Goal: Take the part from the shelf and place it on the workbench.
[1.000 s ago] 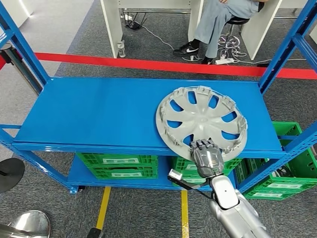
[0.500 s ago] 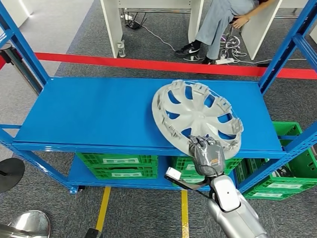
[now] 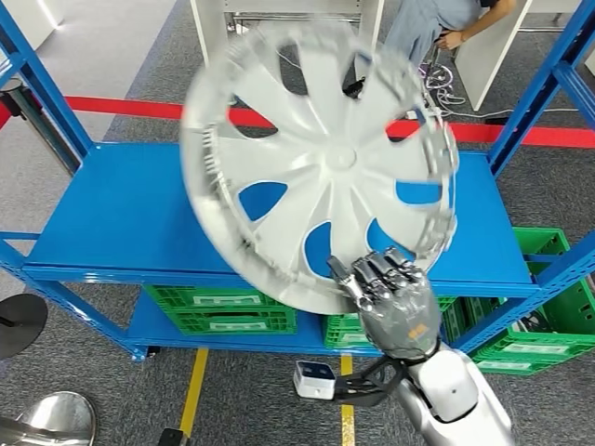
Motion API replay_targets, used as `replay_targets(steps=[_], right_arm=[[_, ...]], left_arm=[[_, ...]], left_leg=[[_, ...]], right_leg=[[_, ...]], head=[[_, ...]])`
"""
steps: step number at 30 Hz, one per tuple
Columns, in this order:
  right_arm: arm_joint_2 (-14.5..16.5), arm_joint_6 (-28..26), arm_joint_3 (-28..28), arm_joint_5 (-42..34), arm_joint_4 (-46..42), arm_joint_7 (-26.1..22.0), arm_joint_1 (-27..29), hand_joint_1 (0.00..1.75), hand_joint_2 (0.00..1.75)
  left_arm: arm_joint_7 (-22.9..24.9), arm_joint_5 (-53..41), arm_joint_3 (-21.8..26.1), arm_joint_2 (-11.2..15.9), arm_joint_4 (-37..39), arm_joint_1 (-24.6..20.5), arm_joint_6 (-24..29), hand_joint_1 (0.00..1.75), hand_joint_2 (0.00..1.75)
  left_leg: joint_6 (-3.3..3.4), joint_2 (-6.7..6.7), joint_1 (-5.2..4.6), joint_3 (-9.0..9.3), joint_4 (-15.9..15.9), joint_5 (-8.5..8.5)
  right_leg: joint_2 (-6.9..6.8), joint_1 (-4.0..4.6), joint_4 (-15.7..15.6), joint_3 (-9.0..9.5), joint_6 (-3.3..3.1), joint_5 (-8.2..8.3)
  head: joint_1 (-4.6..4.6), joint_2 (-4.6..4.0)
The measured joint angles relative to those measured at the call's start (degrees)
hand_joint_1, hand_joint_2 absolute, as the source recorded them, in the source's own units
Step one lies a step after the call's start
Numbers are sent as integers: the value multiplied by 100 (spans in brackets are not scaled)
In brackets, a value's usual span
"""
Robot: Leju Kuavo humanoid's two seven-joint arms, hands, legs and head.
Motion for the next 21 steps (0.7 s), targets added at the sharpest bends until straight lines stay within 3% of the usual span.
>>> replay_targets(steps=[6,12,21], right_arm=[[1,2,-79,-9,-699,-53,94,175,175],[97,2,-179,-8,-1241,-825,170,175,175],[136,4,-155,-4,-1805,-1304,57,175,175]], left_arm=[[-1,-1,32,-37,0,0,2,0,0],[-5,-55,37,-42,0,-8,35,0,0],[-20,-179,37,-55,0,-20,199,0,0]], left_leg=[[-2,-4,0,1,-3,2],[-2,-3,-2,2,-1,5],[-2,-4,-2,4,-1,5]], right_leg=[[-2,1,2,-9,-3,-3],[0,0,4,-5,0,3],[0,0,4,-5,0,2]], head=[[1,0],[1,0],[0,0]])
